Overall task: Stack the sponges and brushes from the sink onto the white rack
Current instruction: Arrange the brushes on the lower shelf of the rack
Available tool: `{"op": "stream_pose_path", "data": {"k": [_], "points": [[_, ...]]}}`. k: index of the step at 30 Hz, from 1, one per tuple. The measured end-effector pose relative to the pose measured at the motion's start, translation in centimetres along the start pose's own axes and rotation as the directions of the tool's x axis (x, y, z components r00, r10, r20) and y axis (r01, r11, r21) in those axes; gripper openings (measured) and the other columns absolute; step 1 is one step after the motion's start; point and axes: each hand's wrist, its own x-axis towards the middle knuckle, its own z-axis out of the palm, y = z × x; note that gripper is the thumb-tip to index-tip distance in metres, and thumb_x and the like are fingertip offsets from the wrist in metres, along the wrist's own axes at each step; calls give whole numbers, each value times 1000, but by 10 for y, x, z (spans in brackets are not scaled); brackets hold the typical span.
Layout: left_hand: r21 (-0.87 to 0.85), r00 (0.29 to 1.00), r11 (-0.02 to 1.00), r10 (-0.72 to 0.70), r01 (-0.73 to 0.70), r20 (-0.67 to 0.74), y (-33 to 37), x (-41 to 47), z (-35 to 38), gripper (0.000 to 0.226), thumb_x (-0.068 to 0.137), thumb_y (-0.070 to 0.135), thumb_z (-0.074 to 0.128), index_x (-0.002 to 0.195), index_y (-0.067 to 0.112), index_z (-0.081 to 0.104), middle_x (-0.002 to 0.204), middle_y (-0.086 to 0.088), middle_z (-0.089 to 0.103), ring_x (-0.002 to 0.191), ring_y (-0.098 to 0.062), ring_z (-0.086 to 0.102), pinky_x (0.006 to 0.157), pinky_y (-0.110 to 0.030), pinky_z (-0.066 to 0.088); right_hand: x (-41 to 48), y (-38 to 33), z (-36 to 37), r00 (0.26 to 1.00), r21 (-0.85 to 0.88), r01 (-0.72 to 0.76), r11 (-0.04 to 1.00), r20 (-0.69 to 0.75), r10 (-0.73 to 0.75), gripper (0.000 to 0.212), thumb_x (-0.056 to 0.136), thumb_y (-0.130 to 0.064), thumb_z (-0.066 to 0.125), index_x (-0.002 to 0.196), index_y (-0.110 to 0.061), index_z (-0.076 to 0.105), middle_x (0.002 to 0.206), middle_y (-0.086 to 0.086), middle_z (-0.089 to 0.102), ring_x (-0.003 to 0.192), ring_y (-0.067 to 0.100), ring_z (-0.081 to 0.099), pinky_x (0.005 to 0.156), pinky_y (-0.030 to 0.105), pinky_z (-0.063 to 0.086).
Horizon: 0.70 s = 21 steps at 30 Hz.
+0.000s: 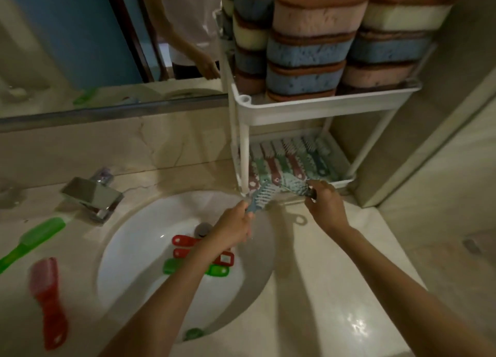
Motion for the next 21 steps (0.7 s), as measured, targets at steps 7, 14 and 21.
{"op": "stream_pose_path", "data": {"k": [7, 14, 21], "points": [[10, 989, 995, -101, 103, -104, 13, 27, 14, 27, 99, 17, 30, 120, 7, 43, 103, -29, 60, 87, -40, 60, 79, -46, 50, 66, 1, 8, 979, -210, 157, 965, 163, -124, 42, 92, -4, 47, 131, -14, 52, 124, 19, 58, 113, 32, 56, 94, 38, 47], [-137, 969, 976, -188, 166, -158, 15, 39, 18, 30, 100, 17, 27, 125, 7, 40, 91, -23, 53, 58, -18, 47, 62, -35, 46, 90, -8, 35, 888, -173, 287, 942, 417, -194, 40, 92, -10, 50, 131, -19, 53, 135, 15, 53, 123, 31, 50, 107, 39, 40], [-201, 958, 966, -203, 162, -201, 16, 44, 19, 30, 101, 18, 28, 123, 5, 43, 71, -8, 53, 54, -16, 49, 51, -26, 40, 97, -15, 37, 759, -30, 310, 950, 609, -228, 38, 92, 0, 41, 121, -11, 63, 129, 13, 59, 118, 30, 55, 99, 35, 45]]}}
